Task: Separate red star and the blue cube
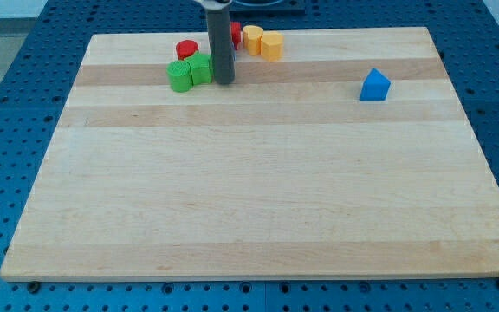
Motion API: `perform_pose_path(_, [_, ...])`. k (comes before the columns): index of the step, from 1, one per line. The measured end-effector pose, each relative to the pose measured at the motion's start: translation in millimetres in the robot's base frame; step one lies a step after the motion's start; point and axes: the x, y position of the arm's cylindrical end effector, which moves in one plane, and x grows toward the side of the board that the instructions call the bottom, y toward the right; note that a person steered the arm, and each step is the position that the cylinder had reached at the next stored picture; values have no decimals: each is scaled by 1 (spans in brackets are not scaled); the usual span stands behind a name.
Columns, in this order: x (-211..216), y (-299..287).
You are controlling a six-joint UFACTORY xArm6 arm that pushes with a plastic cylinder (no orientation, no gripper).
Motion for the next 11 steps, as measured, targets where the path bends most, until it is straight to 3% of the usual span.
perform_pose_path(1, [51,-72])
perform_pose_path(2, [3,-164])
perform_pose_path(3, [-81,-177])
perform_pose_path(4, [-134,-137])
perform_pose_path(5, [-144,-105])
perform_pose_path(11, [-137,14])
